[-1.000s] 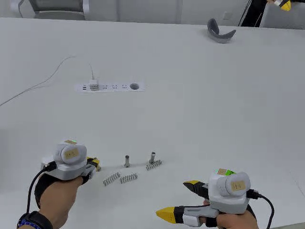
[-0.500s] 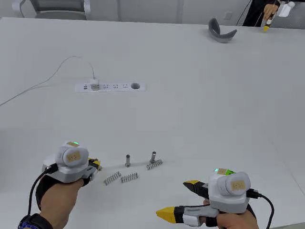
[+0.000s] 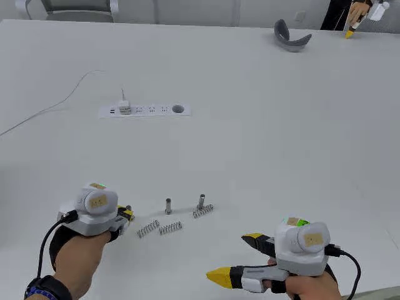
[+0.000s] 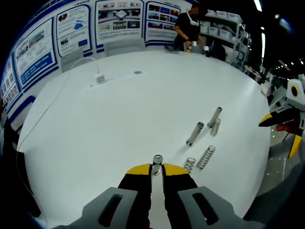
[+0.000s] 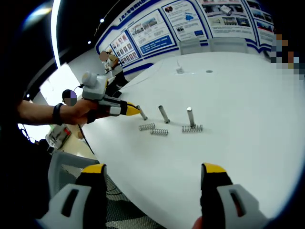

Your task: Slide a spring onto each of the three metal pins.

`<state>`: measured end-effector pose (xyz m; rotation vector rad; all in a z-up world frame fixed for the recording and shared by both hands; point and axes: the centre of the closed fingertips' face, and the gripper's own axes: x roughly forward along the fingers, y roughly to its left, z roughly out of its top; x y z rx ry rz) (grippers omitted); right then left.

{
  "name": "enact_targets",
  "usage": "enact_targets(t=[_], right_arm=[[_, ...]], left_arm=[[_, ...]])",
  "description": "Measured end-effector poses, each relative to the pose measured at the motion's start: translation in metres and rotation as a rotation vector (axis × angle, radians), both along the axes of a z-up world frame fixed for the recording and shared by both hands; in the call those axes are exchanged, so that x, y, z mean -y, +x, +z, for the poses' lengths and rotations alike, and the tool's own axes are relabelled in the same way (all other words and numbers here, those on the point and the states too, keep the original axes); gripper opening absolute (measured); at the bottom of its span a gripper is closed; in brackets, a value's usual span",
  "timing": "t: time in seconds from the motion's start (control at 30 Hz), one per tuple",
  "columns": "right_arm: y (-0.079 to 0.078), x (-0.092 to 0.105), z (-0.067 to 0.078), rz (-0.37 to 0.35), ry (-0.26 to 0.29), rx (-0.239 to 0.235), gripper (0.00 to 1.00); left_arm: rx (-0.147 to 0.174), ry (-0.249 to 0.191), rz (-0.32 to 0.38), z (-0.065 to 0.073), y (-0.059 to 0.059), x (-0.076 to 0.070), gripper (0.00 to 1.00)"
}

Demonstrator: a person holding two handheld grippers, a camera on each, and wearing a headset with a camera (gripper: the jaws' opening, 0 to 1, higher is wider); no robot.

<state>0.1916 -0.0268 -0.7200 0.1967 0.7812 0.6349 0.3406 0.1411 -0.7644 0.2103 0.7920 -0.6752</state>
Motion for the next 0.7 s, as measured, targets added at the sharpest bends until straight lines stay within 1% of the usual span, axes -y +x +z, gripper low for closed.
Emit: enact_targets(t=[0.07,0.2,0.3,0.43,0.53,0.7], right_arm=[[0.0,0.0,-0.001,0.0,0.0,0.0,0.82],[-0.001,0.0,0.0,-0.002,0.001,-0.001,0.82],[-0.001,0.0,-0.002,0.002,-0.002,-0.003,0.82],[-0.002,-0.002,-0.003,0.006,-0.003,-0.004,0.82],[-0.002,-0.004,-0.003,0.008,-0.002,-0.004,0.82],[0.001,-0.005,-0.003,0.012,-0.003,0.0,0.82]], left_arm=[[-0.014,-0.003,0.004,-0.003,-0.002,-0.001,0.1],[-0.023,-0.005,0.008,-0.005,-0.006,-0.003,0.11],[-0.037,-0.01,0.014,-0.007,-0.009,-0.005,0.14],[-0.044,-0.008,0.009,-0.009,-0.014,-0.009,0.18],[-0.058,-0.018,0.008,-0.011,-0.017,-0.012,0.22],[-0.061,-0.021,0.0,-0.009,-0.025,-0.019,0.26]])
